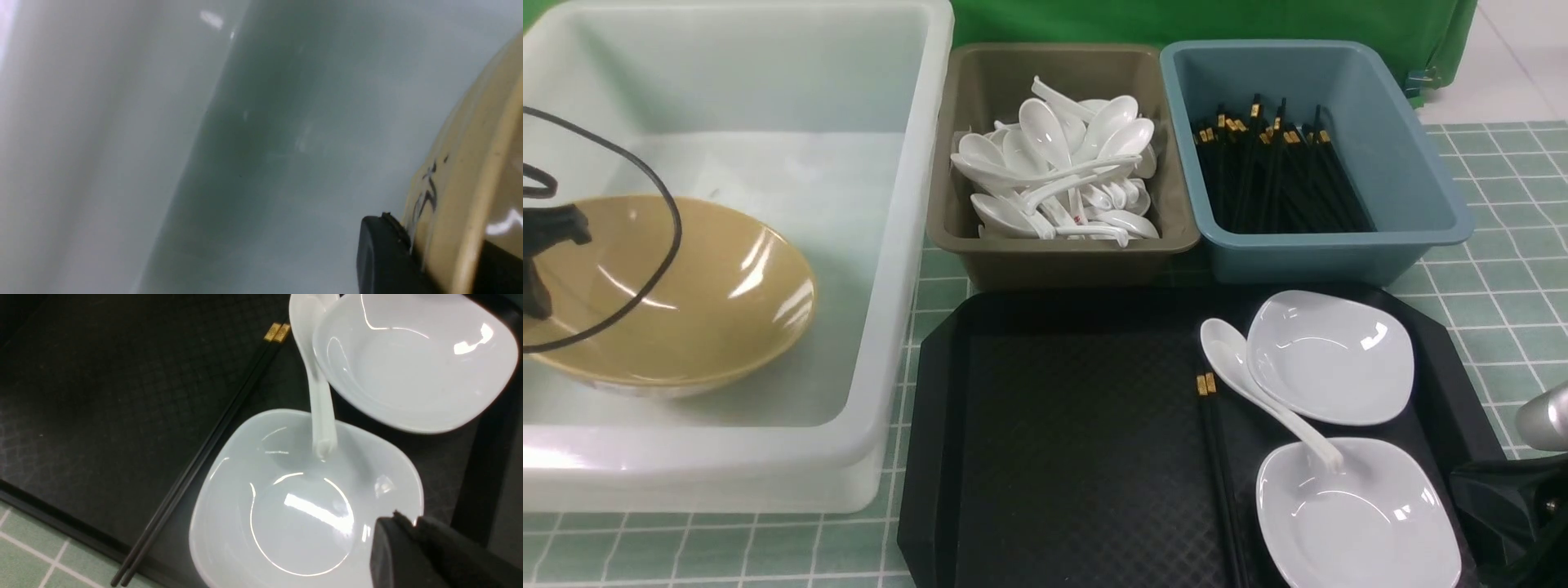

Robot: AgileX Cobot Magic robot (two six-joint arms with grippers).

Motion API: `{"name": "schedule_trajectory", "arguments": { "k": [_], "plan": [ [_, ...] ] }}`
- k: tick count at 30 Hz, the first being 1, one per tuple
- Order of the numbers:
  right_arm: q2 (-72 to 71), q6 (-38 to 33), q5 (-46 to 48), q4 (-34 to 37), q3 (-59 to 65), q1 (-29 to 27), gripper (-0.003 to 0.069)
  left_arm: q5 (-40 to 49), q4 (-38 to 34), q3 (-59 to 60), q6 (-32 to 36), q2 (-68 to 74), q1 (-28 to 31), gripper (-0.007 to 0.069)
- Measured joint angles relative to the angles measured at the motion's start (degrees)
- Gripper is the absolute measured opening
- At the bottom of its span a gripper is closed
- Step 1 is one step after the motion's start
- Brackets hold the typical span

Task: On blue table put chopsticks spoon bowls plates into blue grey white boxes.
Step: 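Place the tan bowl onto the bowl stack in the left bin with the left gripper, then reach for and grasp the small white dish on the black tray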

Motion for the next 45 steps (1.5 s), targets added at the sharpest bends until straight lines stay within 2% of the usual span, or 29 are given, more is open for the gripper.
{"name": "schedule_trajectory", "arguments": {
  "k": [2, 3, 7, 10, 12, 15, 21, 26, 30, 36, 41, 45],
  "plan": [
    [0.0, 0.0, 0.0, 0.0, 0.0, 0.0, 0.0099, -0.2, 2.1, 0.0, -0.9, 0.0, 0.0, 0.0187],
    [0.0, 0.0, 0.0, 0.0, 0.0, 0.0, 0.0099, -0.2, 2.4, 0.0, -1.1, 0.0, 0.0, 0.0207],
    [0.0, 0.0, 0.0, 0.0, 0.0, 0.0, 0.0099, 0.4, 5.4, 0.0, -4.2, -0.2, 0.0, 0.0414],
    [0.0, 0.0, 0.0, 0.0, 0.0, 0.0, 0.0099, 0.5, 7.1, 0.0, -6.6, -1.7, 0.0, 0.0473],
    [0.0, 0.0, 0.0, 0.0, 0.0, 0.0, 0.0099, -0.2, 7.1, 0.0, -7.4, -3.4, 0.0, 0.0477],
    [0.0, 0.0, 0.0, 0.0, 0.0, 0.0, 0.0099, -3.4, 5.9, 0.0, -6.8, -6.0, -1.3, 0.043],
    [0.0, 0.0, 0.0, 0.0, 0.0, 0.0, 0.0099, -6.1, 2.1, 3.1, -1.7, -1.9, -4.9, 0.0191],
    [0.0, 0.0, 0.0, 0.0, 0.0, 0.0, 0.0099, -5.8, 5.5, 4.0, -7.0, 2.8, -4.0, 0.0046],
    [0.0, 0.0, 0.0, 0.0, 0.0, 0.0, 0.0099, -5.2, 10.5, 4.0, -13.9, 4.1, -1.9, 0.0021],
    [0.0, 0.0, 0.0, 0.0, 0.0, 0.0, 0.0099, -3.1, 14.2, 4.0, -16.9, 4.2, -0.9, 0.0022],
    [0.0, 0.0, 0.0, 0.0, 0.0, 0.0, 0.0099, -3.0, 11.7, 4.0, -16.4, -0.2, -1.2, 0.0022],
    [0.7, 1.1, 1.7, 0.0, 0.0, 0.0, 0.0117, -7.9, 5.7, 4.0, -12.1, -11.6, -5.7, 0.0022]
  ]
}}
